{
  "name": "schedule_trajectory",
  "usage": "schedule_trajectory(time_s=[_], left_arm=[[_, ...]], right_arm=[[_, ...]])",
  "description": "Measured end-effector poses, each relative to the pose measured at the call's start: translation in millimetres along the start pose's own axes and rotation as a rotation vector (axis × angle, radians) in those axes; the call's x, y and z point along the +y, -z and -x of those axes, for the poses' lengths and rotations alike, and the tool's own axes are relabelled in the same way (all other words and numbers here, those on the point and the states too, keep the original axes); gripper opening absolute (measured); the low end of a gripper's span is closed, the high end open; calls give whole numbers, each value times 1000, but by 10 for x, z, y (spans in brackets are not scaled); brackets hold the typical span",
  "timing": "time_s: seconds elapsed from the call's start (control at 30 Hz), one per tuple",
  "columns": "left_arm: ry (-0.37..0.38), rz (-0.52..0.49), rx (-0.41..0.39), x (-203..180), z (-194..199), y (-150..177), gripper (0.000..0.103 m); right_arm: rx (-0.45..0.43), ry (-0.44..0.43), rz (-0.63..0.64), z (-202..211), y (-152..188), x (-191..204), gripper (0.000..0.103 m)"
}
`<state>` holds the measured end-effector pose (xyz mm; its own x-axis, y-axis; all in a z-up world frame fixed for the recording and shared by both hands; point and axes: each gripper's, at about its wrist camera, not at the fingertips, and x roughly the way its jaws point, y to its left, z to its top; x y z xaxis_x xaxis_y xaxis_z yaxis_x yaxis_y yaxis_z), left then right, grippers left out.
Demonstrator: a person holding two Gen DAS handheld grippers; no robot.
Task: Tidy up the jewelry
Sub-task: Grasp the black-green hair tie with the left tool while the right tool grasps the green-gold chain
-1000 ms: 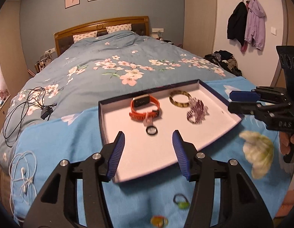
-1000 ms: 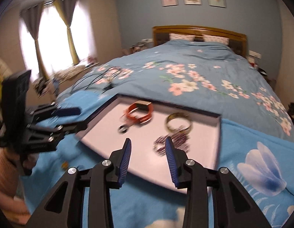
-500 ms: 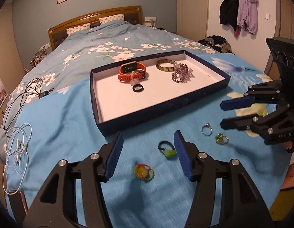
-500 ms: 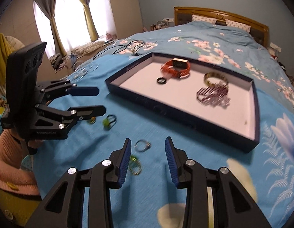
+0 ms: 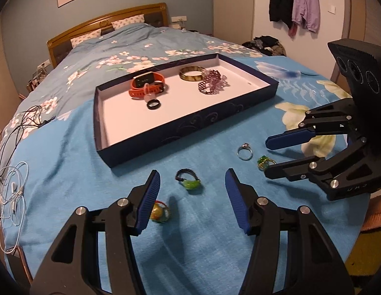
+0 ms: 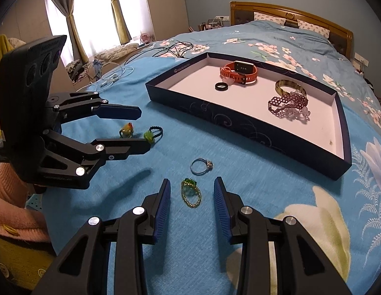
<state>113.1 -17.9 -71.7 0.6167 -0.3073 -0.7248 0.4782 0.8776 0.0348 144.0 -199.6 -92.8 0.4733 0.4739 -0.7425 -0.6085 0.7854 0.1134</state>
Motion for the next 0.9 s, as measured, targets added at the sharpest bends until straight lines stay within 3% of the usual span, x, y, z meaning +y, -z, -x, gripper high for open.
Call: schedule_trajectory(time_s=[0.2,0.43,0.5,0.7,0.9], left_arm=[[45,56,73,53,-172,-7,43],[52,77,85,86,-208,-4,41],[48,79,84,82,-215,-11,40],[19,109,81,112,-218,-9,16],[14,120,72,117,-207,-8,16]], right_arm=[[3,-2,-1,-12,8,6,34],[9,5,-2,-23,9,4,33],[12,7,1,-26,5,5,29],[18,8,6,-37,4,11,22],[21,18,19,-40,8,34,11]])
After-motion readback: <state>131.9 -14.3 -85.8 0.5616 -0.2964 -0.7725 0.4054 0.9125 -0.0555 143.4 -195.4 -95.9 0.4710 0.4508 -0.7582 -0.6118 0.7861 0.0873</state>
